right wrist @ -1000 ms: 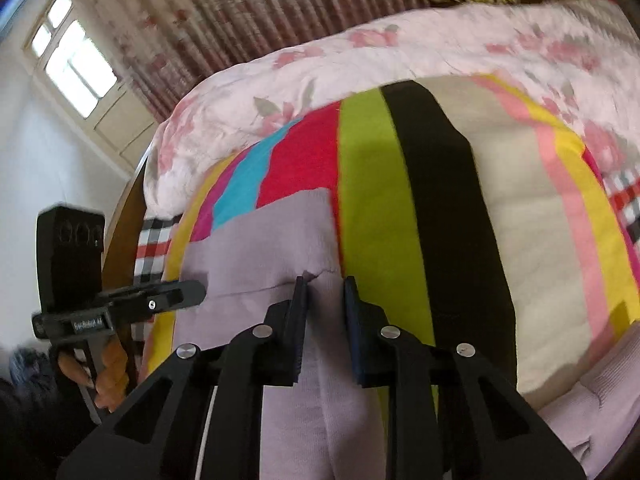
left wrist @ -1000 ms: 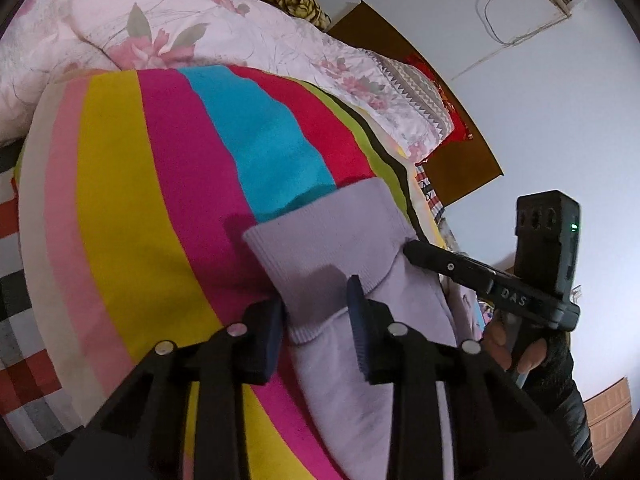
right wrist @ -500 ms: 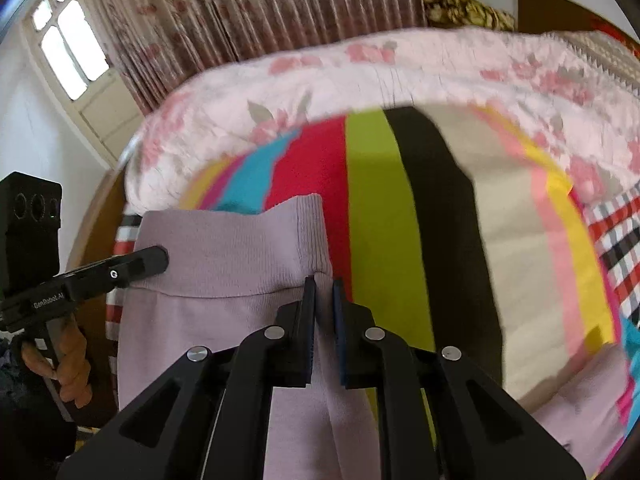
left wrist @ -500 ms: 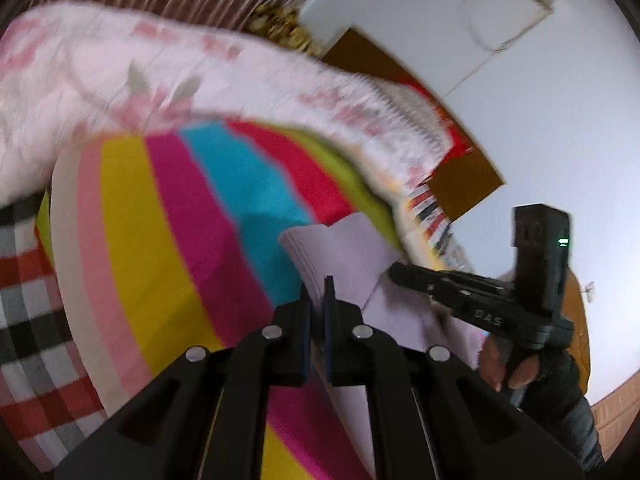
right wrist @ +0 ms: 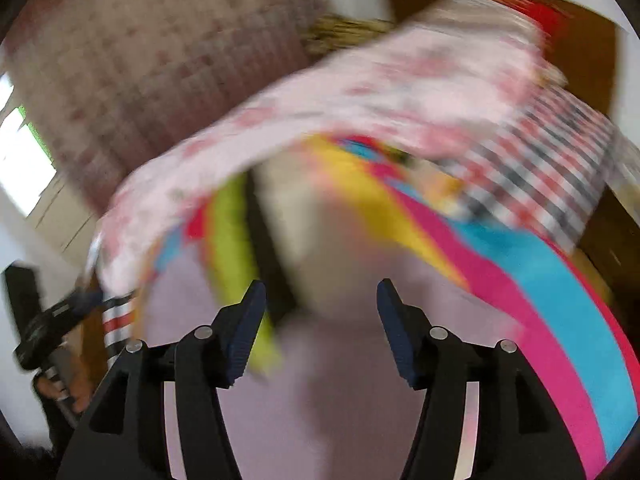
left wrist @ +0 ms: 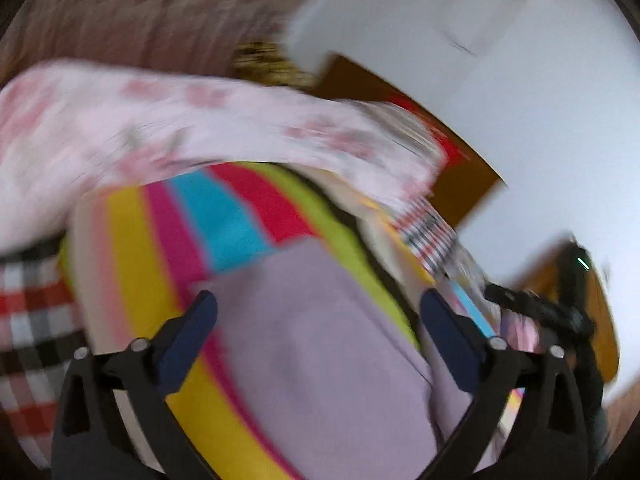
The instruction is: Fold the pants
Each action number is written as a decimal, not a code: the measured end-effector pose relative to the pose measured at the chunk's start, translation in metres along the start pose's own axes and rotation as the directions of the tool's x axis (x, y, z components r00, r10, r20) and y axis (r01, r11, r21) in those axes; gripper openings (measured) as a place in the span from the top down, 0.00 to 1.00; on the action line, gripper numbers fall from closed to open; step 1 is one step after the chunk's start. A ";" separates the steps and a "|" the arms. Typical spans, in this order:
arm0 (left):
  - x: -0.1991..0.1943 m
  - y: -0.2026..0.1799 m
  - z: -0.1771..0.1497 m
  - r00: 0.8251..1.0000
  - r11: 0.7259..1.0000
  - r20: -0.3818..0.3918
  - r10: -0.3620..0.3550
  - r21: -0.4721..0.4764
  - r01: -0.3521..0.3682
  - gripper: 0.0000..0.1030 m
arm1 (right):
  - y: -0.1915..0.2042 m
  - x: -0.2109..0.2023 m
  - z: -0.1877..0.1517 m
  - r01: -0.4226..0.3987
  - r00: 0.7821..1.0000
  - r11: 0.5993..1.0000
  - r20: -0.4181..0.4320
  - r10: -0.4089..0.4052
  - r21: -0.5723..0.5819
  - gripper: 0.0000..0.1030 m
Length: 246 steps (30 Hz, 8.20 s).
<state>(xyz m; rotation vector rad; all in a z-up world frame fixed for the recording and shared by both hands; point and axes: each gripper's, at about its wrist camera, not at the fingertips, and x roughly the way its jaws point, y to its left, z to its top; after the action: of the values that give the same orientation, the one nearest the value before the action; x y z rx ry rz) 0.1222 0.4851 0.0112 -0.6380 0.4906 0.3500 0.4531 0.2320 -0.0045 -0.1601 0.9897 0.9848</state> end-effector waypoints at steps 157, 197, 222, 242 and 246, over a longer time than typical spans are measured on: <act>0.106 -0.127 -0.091 0.842 0.864 -0.497 -0.207 0.311 0.396 0.26 | 0.015 -0.112 -0.178 -0.058 0.998 0.960 -0.020 0.055 -0.273 0.96; 0.101 -0.189 -0.167 0.859 0.750 -0.512 0.001 0.568 0.338 0.02 | -0.041 -0.117 -0.228 0.015 0.993 0.981 -0.108 -0.036 -0.193 0.70; 0.099 -0.178 -0.157 0.889 0.816 -0.456 0.042 0.529 0.233 0.02 | -0.043 -0.116 -0.231 0.126 0.990 0.966 -0.035 -0.137 -0.225 0.76; 0.067 -0.174 -0.129 0.903 0.877 -0.426 0.059 0.455 0.157 0.02 | -0.038 -0.178 -0.267 0.162 0.984 0.987 0.078 -0.163 0.016 0.56; 0.075 -0.206 -0.165 0.871 0.794 -0.484 0.089 0.563 0.231 0.02 | -0.040 -0.168 -0.281 0.225 0.974 0.973 0.015 -0.225 -0.047 0.55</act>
<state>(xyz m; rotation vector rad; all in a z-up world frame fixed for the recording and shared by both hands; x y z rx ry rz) 0.2238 0.2363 -0.0450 -0.0946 1.0163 -0.0707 0.2775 -0.0436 -0.0506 -0.3016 0.9167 0.8010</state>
